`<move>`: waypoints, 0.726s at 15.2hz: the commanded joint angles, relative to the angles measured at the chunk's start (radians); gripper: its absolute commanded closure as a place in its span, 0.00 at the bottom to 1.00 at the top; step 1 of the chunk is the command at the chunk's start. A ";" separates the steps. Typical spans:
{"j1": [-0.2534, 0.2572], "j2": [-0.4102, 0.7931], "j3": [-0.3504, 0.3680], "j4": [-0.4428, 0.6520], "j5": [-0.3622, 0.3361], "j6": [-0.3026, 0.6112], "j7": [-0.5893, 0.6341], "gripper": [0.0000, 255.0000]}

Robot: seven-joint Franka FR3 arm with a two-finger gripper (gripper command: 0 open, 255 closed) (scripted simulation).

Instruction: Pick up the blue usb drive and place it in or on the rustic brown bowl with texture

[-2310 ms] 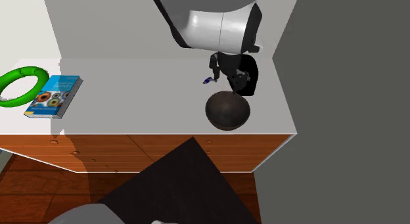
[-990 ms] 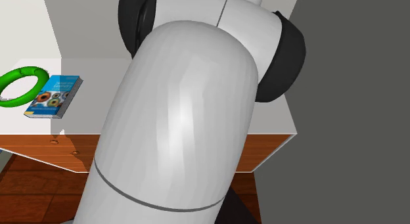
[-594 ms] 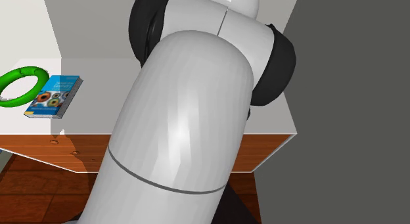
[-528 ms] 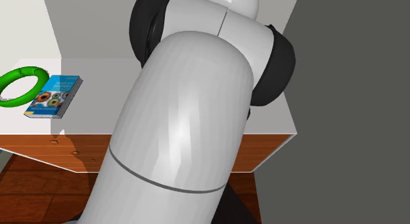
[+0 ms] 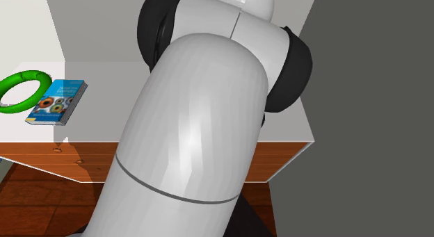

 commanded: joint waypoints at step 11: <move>-0.006 -0.030 0.007 -0.017 0.006 -0.017 -0.002 1.00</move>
